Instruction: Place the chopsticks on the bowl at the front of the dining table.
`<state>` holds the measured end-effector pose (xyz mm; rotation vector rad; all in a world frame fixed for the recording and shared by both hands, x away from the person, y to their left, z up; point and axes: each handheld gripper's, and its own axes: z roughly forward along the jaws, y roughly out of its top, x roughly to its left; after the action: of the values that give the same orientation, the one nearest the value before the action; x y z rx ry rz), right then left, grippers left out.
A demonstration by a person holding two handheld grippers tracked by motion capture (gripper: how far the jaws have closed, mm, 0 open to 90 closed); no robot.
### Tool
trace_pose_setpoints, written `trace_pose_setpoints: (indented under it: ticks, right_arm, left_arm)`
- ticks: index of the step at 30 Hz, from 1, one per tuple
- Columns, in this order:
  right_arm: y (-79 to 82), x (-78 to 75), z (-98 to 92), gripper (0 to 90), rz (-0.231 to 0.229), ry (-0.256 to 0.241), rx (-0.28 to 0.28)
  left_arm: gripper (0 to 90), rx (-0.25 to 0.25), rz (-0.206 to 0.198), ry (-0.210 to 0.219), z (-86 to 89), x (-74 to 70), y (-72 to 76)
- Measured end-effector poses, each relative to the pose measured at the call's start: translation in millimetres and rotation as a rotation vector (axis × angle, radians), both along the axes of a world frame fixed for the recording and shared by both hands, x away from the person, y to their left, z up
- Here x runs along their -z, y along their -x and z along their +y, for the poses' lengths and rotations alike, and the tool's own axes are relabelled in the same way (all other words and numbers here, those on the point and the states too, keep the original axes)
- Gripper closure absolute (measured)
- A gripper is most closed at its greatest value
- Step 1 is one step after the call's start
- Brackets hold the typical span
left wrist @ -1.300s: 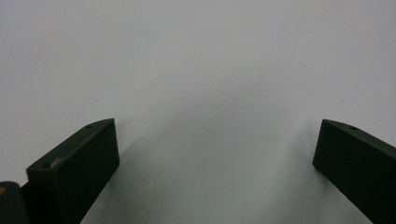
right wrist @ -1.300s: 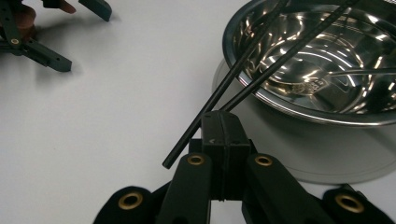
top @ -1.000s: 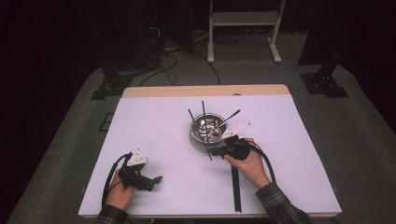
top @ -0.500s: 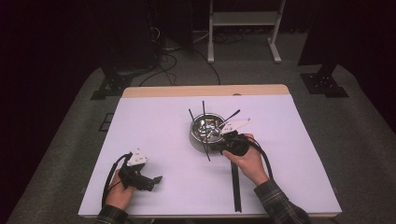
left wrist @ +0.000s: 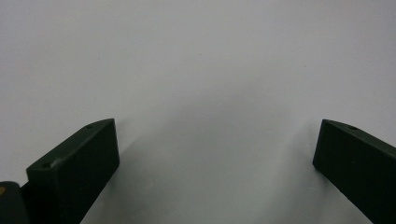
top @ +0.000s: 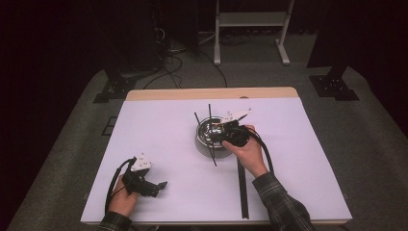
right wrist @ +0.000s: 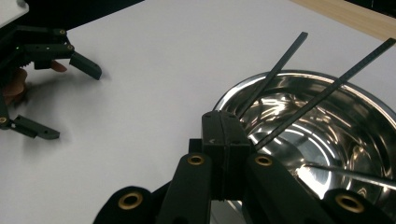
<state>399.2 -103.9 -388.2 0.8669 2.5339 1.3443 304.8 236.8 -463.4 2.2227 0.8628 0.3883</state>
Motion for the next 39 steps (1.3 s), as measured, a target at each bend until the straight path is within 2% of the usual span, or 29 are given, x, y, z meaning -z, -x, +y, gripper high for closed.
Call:
trace_pose_setpoints:
  ticks: [16,23,39]
  right_arm:
    - [-26.1,2.8,24.9,89.6,0.009,-0.003,0.011]
    - [-33.9,6.7,37.8,89.5,0.014,0.022,0.002]
    - [-43.7,17.4,43.9,89.5,0.037,0.056,0.025]
  left_arm:
    - [0.0,0.000,0.000,0.000,0.0,0.0,0.0]
    - [0.0,-0.001,0.001,0.001,-0.1,0.0,0.2]
    - [0.0,0.000,0.001,-0.001,0.0,0.0,0.2]
